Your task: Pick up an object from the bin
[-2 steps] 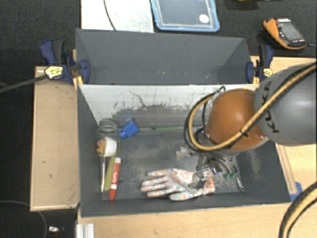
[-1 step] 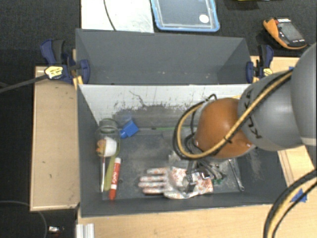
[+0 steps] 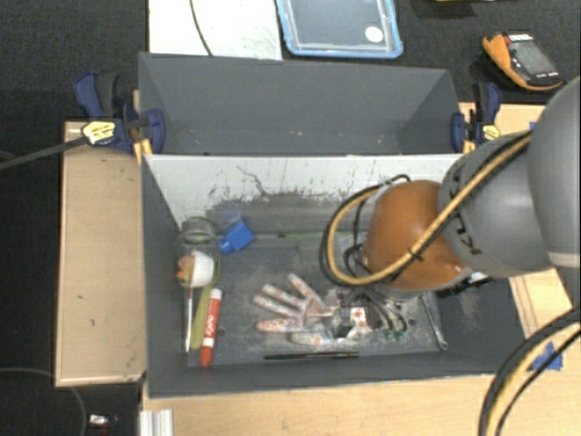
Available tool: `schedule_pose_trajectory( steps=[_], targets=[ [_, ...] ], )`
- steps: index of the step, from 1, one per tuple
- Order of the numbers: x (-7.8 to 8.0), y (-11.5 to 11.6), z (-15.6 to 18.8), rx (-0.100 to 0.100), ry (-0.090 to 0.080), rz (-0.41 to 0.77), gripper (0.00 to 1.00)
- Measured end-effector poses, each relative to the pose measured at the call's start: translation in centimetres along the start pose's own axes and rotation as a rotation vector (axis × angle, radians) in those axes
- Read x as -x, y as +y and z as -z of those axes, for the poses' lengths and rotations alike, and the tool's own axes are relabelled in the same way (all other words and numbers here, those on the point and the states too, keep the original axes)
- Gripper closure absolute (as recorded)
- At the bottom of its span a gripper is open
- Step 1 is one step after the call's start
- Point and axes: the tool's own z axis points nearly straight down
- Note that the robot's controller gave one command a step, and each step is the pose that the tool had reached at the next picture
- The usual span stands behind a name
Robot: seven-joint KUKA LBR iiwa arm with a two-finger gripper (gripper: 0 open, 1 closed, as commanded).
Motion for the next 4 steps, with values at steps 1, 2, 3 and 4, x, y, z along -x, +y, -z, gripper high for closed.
schedule_pose_trajectory(
  steps=[1,2,3,4],
  targets=[
    [0.0,0.0,0.0,0.0,0.0,-0.001,1.0],
    [-0.1,0.0,2.8,0.0,0.005,-0.002,1.0],
    [-0.1,0.0,7.9,0.0,0.009,-0.003,1.0],
    [0.0,0.0,10.7,0.0,0.006,-0.004,1.0]
  ],
)
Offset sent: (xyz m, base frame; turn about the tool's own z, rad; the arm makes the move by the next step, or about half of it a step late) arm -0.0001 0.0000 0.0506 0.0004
